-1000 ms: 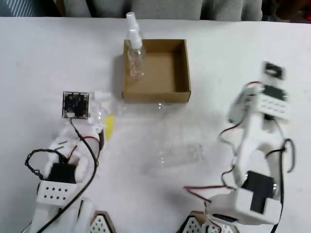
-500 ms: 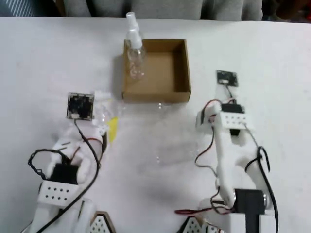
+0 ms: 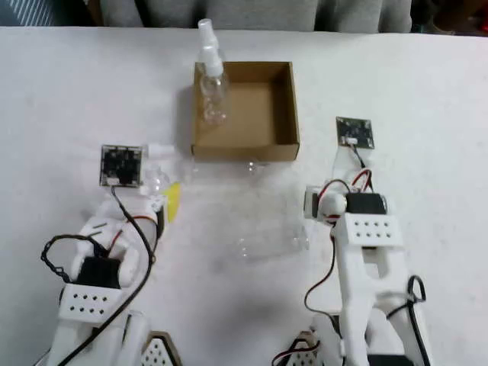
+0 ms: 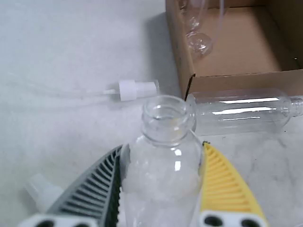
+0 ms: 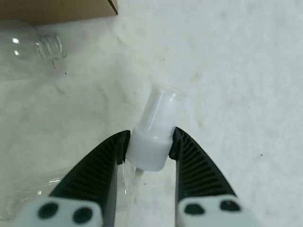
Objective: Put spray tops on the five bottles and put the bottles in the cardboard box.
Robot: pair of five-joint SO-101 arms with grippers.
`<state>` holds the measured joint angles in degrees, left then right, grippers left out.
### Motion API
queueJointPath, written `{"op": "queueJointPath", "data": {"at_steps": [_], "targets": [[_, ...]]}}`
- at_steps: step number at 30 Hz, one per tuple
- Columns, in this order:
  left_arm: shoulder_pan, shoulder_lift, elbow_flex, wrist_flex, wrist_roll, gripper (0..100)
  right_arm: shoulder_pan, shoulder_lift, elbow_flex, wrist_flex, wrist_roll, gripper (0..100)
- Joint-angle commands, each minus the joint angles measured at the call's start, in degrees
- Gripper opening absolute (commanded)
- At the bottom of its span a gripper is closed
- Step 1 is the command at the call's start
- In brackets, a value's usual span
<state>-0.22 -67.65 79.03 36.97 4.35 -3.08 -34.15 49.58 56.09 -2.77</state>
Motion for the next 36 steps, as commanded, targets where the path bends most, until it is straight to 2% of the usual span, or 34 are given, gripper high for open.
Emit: {"op": "queueJointPath", "data": {"at_steps": [1,7,13,17,20,25,36], "targets": [[-1.3,-1.4,-1.8,-1.7,-0.4,2,0.1,-5.3,-0.4,-0.8,0.5,1.7],[-1.3,-1.4,-5.8,-1.3,-0.4,2,0.6,-9.0,-0.3,-9.0,0.4,1.7],[-0.6,-1.5,-12.7,-1.2,-0.3,2,0.0,-12.9,-0.3,-24.2,0.6,1.6],[4.0,-1.5,-16.5,-0.9,-0.3,2,0.0,-15.3,-0.6,-34.2,0.3,1.6],[10.3,-2.7,-18.8,1.4,-0.3,2,-0.7,-17.9,-0.6,-40.0,0.3,1.6],[21.6,-13.1,-18.4,5.3,-0.3,2,-4.7,-26.3,0.1,-40.9,0.2,1.6],[28.7,-32.4,-2.5,5.6,-0.3,2,-15.7,-45.1,9.3,-41.5,0.2,1.6]]}}
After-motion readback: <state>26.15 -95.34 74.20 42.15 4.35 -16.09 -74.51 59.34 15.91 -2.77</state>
